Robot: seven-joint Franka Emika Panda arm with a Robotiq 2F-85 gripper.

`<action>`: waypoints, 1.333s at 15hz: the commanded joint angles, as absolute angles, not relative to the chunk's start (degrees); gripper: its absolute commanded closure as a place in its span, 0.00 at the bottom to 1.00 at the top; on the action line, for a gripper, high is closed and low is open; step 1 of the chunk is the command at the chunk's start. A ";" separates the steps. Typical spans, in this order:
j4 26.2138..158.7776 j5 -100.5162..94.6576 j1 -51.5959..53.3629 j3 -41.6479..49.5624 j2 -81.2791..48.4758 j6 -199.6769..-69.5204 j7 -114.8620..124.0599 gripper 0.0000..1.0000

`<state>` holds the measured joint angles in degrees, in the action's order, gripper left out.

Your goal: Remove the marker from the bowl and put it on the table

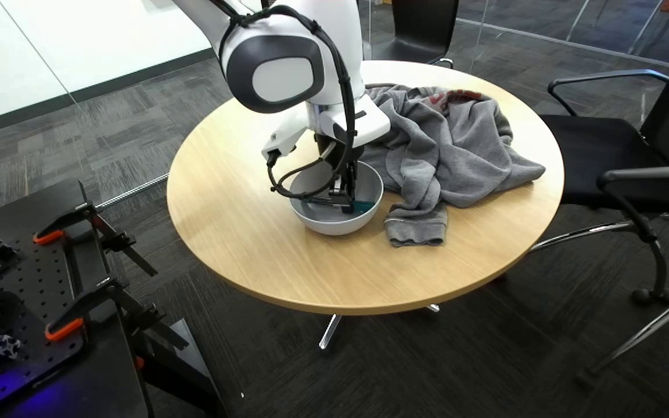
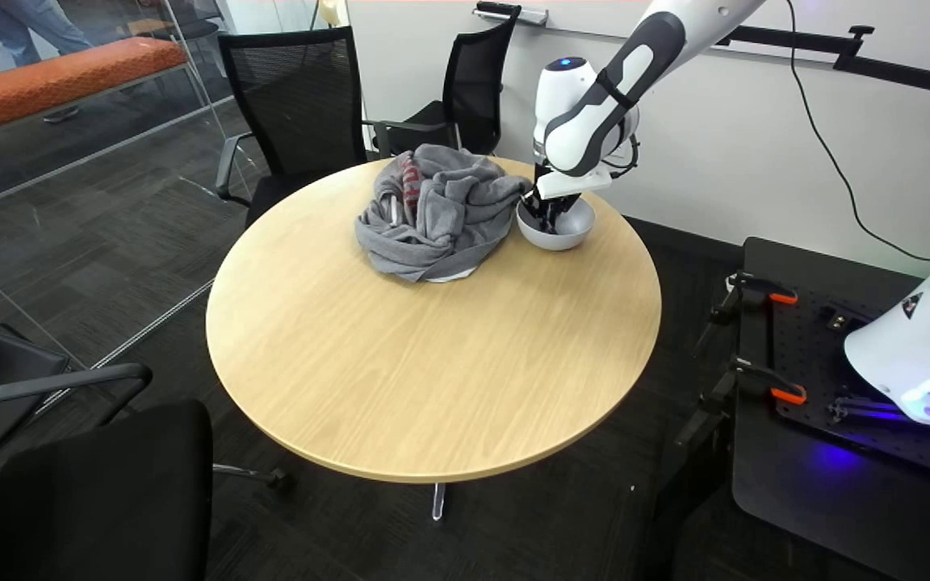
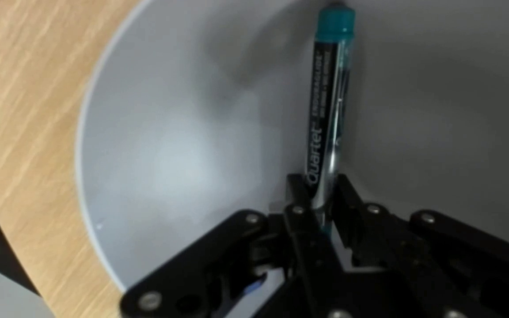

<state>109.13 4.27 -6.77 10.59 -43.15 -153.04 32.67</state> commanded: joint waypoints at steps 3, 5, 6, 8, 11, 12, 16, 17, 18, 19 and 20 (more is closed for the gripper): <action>111.02 6.15 -4.34 12.34 -39.88 -150.96 31.93 0.95; 112.99 5.69 -2.73 13.52 -37.31 -150.21 33.14 0.95; 113.82 5.33 -1.93 14.12 -36.12 -149.75 33.45 0.95; 116.47 4.28 0.17 15.66 -32.69 -149.52 34.41 0.95; 120.91 2.03 3.43 18.07 -27.18 -150.13 35.37 0.95; 122.23 0.79 4.57 18.91 -25.34 -150.25 35.95 0.95; 126.56 -9.51 9.58 22.69 -17.66 -149.95 41.06 0.95; 127.08 -12.60 10.19 22.88 -16.19 -149.81 42.06 0.95; 127.57 -15.99 10.84 22.77 -14.35 -149.01 43.05 0.95; 127.74 -19.16 11.14 22.04 -12.79 -147.86 43.42 0.95; 127.86 -21.75 10.92 20.82 -11.41 -146.75 43.30 0.95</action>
<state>125.18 -14.98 9.52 21.73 -17.63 -150.52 41.51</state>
